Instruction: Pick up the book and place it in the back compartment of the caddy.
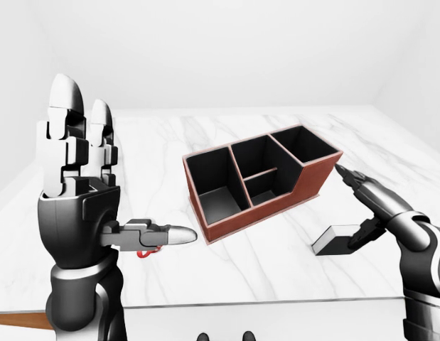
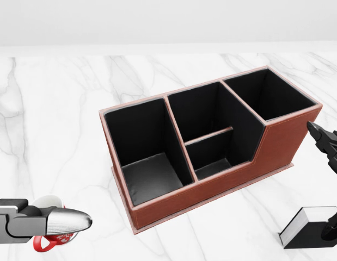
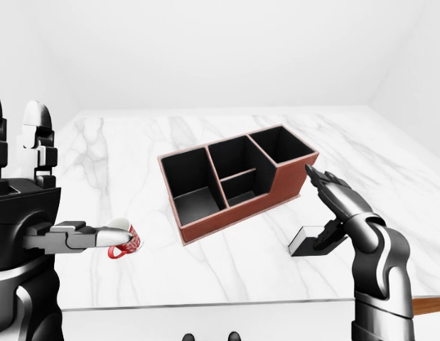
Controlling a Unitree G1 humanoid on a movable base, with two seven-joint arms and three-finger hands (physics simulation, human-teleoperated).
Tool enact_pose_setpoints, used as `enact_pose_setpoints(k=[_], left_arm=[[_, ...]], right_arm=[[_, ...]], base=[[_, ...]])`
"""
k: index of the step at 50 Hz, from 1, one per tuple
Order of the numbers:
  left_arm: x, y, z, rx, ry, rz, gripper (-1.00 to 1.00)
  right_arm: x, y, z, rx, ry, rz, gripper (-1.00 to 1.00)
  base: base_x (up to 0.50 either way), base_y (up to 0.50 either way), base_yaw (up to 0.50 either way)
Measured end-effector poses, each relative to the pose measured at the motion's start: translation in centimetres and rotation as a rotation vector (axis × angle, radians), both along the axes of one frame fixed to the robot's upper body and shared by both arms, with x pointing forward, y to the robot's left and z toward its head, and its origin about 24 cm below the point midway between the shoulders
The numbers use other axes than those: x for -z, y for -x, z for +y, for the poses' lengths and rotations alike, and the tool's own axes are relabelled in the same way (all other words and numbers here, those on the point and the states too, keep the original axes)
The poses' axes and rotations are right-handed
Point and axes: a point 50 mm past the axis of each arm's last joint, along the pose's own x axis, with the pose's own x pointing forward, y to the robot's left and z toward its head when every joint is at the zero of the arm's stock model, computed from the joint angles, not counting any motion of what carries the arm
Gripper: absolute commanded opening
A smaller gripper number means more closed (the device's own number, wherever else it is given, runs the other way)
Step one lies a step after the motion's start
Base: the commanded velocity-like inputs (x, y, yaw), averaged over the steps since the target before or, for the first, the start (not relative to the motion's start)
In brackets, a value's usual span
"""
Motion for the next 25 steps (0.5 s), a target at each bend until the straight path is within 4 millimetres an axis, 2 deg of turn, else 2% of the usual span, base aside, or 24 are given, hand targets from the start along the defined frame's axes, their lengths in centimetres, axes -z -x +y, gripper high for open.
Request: enact_pose_setpoints(k=[25], left_arm=[[-0.3, 0.2, 0.1, -0.003, -0.001, -0.018, 1.0]], right_arm=[[-0.1, -0.1, 2.5, -0.075, 0.058, -0.018, 1.0]], base=[[0.0, 0.0, 0.0]])
